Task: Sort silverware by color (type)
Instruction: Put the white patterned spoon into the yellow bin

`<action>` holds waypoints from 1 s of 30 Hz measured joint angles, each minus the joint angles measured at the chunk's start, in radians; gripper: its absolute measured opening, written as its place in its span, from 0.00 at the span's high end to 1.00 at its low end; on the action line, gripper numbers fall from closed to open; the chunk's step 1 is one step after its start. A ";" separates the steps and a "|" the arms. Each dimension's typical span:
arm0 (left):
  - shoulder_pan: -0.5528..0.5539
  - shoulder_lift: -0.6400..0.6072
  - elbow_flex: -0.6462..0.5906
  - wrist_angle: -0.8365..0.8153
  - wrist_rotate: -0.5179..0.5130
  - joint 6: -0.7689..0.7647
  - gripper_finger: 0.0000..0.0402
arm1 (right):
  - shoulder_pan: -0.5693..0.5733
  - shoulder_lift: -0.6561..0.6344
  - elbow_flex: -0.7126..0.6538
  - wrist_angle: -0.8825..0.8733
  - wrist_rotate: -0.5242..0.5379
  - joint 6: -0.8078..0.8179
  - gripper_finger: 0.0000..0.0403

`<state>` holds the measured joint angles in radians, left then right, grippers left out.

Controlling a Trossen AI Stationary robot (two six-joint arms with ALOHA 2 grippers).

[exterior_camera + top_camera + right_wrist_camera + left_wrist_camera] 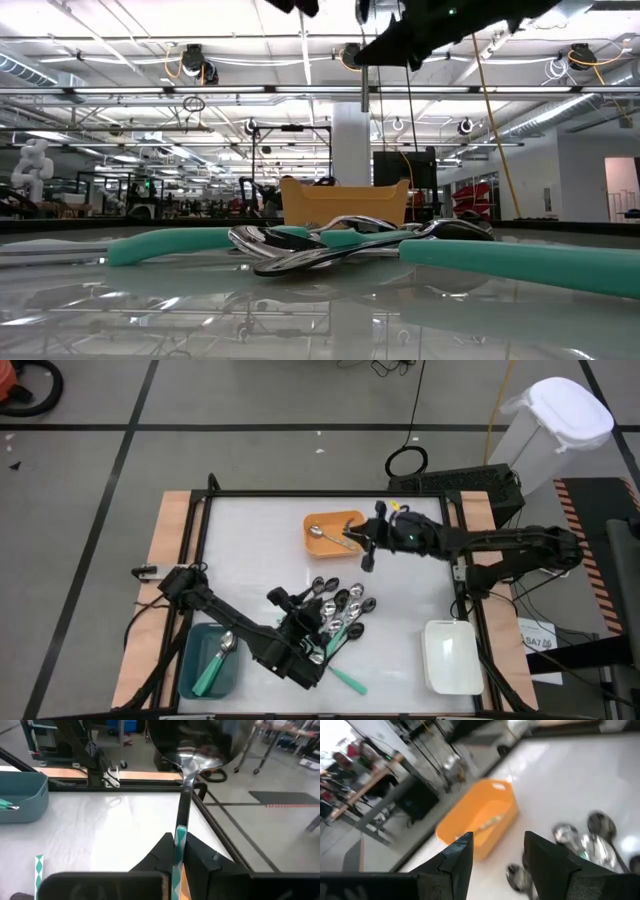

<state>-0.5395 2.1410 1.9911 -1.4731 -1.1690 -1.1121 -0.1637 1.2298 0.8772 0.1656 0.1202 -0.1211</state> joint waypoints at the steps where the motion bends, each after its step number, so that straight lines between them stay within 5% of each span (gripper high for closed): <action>1: 0.007 0.000 0.000 0.033 0.031 0.047 0.56 | -0.015 0.010 0.011 -0.012 -0.022 -0.001 0.95; 7: 0.044 0.000 -0.016 0.377 0.159 0.466 0.57 | -0.075 0.063 0.044 -0.032 -0.104 -0.030 0.95; 13: 0.125 0.000 -0.163 0.754 0.384 0.833 0.67 | -0.109 0.103 0.048 -0.053 -0.126 -0.110 0.95; 23: 0.189 -0.064 -0.462 1.011 0.446 0.858 0.75 | -0.187 0.146 0.047 -0.172 -0.188 -0.204 0.95; 30: 0.197 -0.305 -0.820 1.401 0.507 0.954 0.75 | -0.231 0.187 0.046 -0.196 -0.259 -0.236 0.95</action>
<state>-0.3430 1.8357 1.1712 -0.0726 -0.6618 -0.1577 -0.3951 1.4163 0.9230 -0.0304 -0.1383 -0.3574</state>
